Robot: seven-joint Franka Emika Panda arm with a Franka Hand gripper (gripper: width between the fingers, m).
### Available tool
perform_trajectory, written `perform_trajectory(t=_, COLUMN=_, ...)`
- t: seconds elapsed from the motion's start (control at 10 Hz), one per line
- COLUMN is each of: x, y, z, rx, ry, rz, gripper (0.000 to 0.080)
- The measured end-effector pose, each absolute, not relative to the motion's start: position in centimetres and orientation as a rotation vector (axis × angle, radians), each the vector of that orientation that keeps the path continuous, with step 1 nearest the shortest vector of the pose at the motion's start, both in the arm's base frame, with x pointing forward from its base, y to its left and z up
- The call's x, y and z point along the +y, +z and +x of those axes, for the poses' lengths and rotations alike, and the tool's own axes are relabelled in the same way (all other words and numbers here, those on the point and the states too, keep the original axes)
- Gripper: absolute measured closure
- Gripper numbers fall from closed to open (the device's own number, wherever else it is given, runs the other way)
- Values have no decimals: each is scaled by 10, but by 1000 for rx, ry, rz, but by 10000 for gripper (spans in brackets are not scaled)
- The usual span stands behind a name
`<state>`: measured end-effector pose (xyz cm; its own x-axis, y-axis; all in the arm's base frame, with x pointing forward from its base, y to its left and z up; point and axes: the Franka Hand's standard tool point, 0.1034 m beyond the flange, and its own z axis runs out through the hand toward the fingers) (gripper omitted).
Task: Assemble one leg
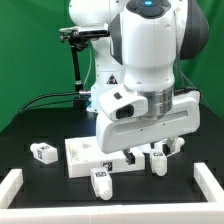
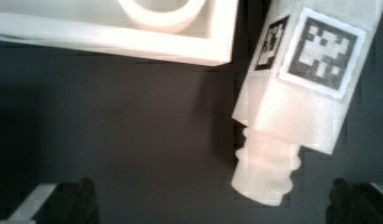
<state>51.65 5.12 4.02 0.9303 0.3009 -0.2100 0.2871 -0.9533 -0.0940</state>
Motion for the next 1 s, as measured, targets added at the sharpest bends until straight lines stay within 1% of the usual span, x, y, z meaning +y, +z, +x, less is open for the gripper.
perform_trajectory(t=0.1, x=53, y=40, z=516, rx=-461, ry=344, rz=-3026, gripper=150)
perform_trajectory(t=0.3, x=71, y=30, z=504, rx=-426, ry=337, rz=-3035, gripper=150)
perform_trajectory(t=0.5, x=76, y=15, z=497, rx=-438, ry=313, rz=-3036, gripper=150)
perform_trajectory(t=0.7, x=77, y=11, z=495, rx=-445, ry=302, rz=-3036, gripper=150)
perform_trajectory(t=0.8, x=77, y=11, z=495, rx=-445, ry=302, rz=-3036, gripper=261)
perform_trajectory(t=0.9, x=77, y=11, z=495, rx=-445, ry=302, rz=-3036, gripper=261)
perform_trajectory(t=1.0, x=77, y=11, z=495, rx=-445, ry=302, rz=-3036, gripper=396)
